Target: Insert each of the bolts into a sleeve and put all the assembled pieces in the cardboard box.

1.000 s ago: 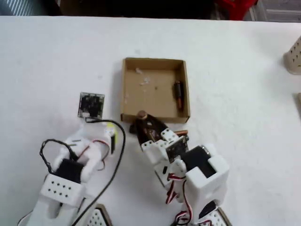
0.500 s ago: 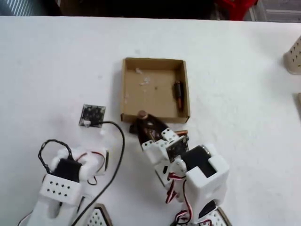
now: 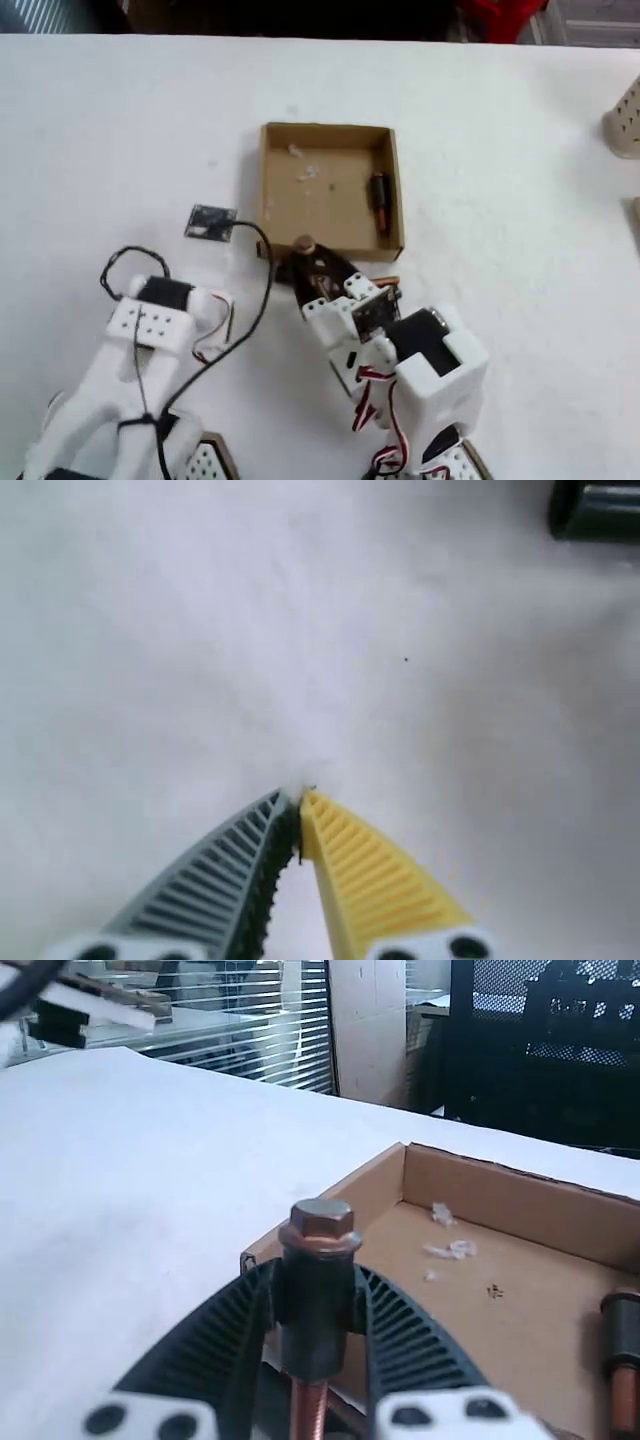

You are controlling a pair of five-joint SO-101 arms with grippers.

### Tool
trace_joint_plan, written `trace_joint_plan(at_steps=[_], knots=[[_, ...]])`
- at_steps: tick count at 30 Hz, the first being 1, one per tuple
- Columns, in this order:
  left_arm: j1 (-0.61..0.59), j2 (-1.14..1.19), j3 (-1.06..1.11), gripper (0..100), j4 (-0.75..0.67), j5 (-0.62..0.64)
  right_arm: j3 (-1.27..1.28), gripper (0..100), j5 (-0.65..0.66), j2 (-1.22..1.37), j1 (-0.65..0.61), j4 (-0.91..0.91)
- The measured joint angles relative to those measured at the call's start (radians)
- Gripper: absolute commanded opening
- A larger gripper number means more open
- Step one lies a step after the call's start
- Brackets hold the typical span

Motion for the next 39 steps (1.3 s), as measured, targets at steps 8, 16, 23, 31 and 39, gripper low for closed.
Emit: trace_joint_plan(at_steps=[8,16,23,31,39], knots=[[-0.083,0.189,-0.014,4,-0.143,0.0,0.0,1.6,0.0,0.0,0.0,0.0],[-0.124,0.365,-0.066,4,-0.244,0.095,0.035,1.6,0.0,-0.126,0.035,0.123],[-0.15,0.396,-0.089,4,-0.244,0.104,0.054,1.6,0.0,-0.358,0.15,0.331],[-0.181,0.396,-0.089,4,-0.242,0.104,0.049,1.6,0.0,-0.681,0.229,0.74],[-0.193,0.397,-0.097,4,-0.242,0.104,-0.051,1.7,0.0,-1.056,0.319,1.404]])
